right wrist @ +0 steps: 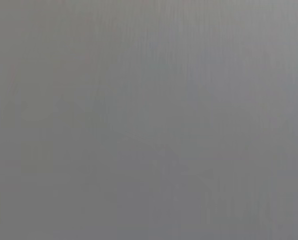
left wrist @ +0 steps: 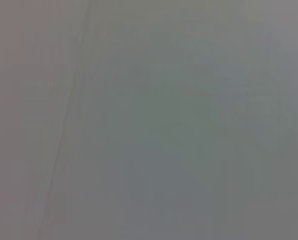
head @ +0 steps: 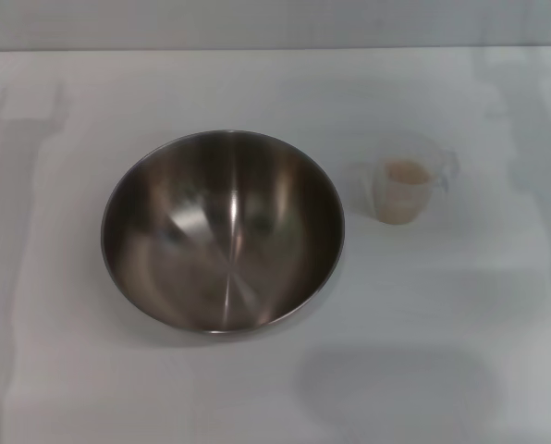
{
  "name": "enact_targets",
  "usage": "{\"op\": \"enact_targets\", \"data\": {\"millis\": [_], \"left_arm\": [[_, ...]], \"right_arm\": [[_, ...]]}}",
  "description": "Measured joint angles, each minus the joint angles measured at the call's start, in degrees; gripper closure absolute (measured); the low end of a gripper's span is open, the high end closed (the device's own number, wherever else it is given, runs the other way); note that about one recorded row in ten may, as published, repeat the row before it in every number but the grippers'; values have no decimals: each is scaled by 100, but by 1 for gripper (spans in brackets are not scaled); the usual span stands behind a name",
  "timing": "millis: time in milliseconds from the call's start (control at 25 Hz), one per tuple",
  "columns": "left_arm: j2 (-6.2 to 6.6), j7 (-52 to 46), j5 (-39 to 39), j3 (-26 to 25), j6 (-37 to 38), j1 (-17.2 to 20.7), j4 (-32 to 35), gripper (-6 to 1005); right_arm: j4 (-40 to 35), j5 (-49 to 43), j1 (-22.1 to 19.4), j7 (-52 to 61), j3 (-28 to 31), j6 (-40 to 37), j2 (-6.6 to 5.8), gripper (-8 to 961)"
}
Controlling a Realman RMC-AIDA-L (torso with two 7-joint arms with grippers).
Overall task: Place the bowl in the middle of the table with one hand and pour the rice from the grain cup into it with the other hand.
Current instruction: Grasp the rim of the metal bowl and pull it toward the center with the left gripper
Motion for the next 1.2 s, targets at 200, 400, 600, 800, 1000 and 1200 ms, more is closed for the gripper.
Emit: {"op": "enact_targets", "data": {"millis": [200, 400, 600, 800, 1000, 1200], "left_arm": [[123, 50, 84, -408, -4013, 511, -2788, 205], [255, 100, 123, -545, -7653, 653, -4942, 206], [72, 1051, -134, -1084, -11277, 474, -6696, 208], [14, 1805, -763, -1444, -13407, 429, -7684, 209], [-9, 2019, -992, -1516, -14597, 462, -8016, 210], [-16, 2058, -1022, -1398, -14946, 481, -7827, 211]], "right_arm": [[-11, 0, 0, -7, -20, -6, -6, 406], [-34, 1, -5, -9, 9, 20, -22, 406], [-40, 0, 5, -12, 1, 45, -41, 404], [-61, 0, 19, -14, -23, 63, -58, 405], [-97, 1, 42, -16, -24, 63, -67, 405], [-123, 1, 42, -16, -24, 64, -84, 405]]}}
